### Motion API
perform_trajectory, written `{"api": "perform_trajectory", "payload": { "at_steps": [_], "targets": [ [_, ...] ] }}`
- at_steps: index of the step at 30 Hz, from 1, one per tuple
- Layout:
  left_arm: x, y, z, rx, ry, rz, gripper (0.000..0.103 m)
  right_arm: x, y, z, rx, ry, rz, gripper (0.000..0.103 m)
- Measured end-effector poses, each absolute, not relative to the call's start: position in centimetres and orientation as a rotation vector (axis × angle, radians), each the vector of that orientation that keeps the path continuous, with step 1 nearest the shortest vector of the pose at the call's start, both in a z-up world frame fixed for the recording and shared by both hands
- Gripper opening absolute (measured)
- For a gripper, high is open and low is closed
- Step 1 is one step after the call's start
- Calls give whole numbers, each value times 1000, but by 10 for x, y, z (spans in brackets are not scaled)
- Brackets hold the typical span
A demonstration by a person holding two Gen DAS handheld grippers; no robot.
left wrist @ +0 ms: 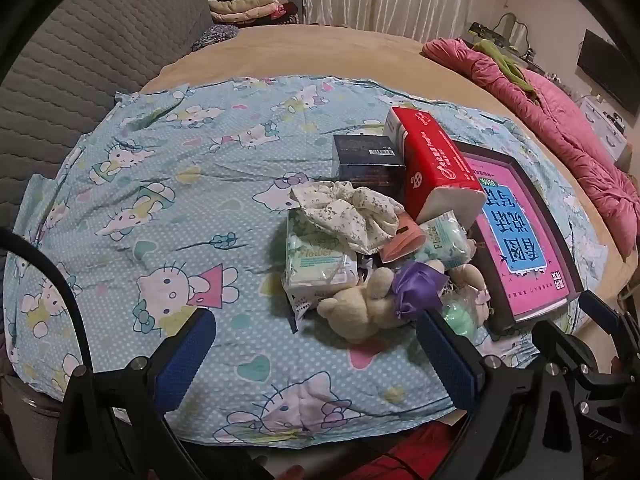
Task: Organize soft objects
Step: 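Move left tool toward wipe pack while right tool approaches green egg bag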
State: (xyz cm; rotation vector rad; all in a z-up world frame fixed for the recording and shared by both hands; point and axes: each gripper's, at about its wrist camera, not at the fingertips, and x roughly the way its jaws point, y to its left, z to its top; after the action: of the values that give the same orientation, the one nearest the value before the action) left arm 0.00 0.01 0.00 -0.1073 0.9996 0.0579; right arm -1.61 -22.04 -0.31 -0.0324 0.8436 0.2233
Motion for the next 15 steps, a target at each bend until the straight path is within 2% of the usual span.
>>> {"api": "perform_trajectory", "payload": {
  "at_steps": [15],
  "targets": [
    [-1, -3, -3, -103, 1003, 55, 101, -17, -218, -4, -43, 847, 224, 103]
  ]
}}
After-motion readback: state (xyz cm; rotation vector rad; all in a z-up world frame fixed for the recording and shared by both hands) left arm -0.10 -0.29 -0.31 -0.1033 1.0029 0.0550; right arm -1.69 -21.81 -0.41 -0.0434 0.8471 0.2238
